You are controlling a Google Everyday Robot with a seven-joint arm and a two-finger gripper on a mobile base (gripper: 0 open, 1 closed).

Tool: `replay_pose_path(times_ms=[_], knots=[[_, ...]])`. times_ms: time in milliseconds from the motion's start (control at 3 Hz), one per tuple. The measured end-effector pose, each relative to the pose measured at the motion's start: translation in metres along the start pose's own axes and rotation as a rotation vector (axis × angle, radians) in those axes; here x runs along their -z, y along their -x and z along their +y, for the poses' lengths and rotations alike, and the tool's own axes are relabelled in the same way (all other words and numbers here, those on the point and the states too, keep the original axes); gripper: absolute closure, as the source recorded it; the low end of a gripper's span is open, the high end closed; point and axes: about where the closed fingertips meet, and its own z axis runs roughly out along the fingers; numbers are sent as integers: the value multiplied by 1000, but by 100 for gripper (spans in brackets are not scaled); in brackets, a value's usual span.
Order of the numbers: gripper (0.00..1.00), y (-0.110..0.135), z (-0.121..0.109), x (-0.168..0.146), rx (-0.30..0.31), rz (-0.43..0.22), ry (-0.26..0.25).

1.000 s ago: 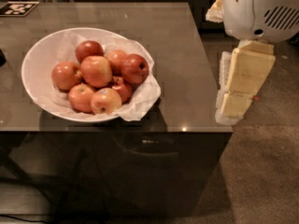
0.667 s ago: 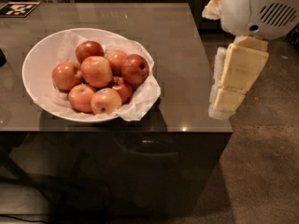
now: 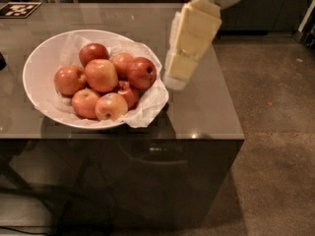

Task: Pick apple from white bowl

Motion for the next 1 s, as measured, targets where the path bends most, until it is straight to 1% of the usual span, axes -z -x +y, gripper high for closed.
replay_pose_path(times_ms=[333, 667, 1000], knots=[[0, 27, -8, -21, 40, -61, 61], [0, 30, -9, -18, 44, -68, 44], [0, 52, -12, -46, 43, -101, 57]])
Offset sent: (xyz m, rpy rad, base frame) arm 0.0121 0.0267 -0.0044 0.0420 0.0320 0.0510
